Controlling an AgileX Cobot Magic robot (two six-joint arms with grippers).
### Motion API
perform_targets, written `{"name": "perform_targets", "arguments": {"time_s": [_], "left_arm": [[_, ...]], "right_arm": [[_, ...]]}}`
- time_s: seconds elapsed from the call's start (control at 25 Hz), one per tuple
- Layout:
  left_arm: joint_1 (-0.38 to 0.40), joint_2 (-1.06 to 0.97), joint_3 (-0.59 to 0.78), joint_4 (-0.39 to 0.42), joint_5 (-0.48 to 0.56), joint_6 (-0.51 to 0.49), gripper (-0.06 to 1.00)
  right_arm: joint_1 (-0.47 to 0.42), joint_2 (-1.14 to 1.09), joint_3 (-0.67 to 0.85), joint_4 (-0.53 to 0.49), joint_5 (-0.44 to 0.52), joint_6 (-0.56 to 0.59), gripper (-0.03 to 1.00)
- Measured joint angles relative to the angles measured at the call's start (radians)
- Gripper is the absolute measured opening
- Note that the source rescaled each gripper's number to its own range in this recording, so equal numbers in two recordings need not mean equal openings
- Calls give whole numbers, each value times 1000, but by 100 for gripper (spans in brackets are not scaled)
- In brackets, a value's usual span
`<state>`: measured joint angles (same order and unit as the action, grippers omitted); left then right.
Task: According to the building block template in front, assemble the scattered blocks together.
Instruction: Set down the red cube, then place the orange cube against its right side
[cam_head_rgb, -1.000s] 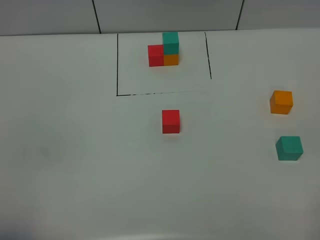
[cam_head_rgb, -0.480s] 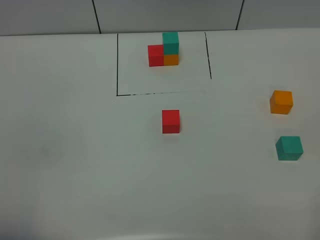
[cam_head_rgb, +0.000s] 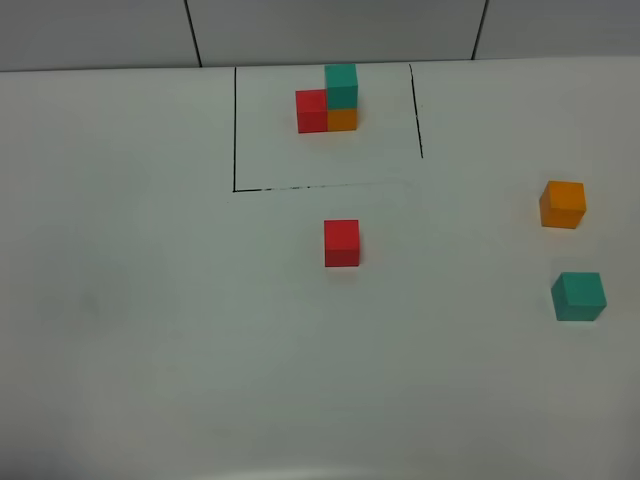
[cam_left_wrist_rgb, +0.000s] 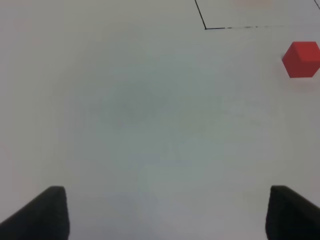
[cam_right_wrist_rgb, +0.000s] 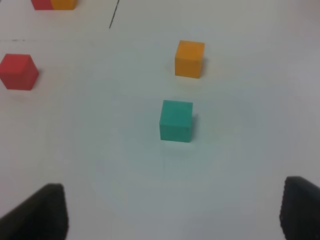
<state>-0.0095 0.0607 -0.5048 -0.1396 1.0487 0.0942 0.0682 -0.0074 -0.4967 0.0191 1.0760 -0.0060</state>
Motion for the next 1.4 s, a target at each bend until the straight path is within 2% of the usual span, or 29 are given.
{"name": "perform_targets", "arguments": {"time_s": [0.36,0.56,0.8,1.12,1.4], "left_arm": [[0,0,0,0,0,0,67],[0,0,0,0,0,0,67],[0,0,0,0,0,0,67],[0,0,0,0,0,0,67],[0,0,0,0,0,0,67]], "right_arm": [[0,0,0,8,0,6,75],[0,56,0,9,0,35,87],[0,298,-16,10,-33,44,99],[0,730,-153,10,-154,42,100],[0,1039,-260,-7,-199,29,100]]}}
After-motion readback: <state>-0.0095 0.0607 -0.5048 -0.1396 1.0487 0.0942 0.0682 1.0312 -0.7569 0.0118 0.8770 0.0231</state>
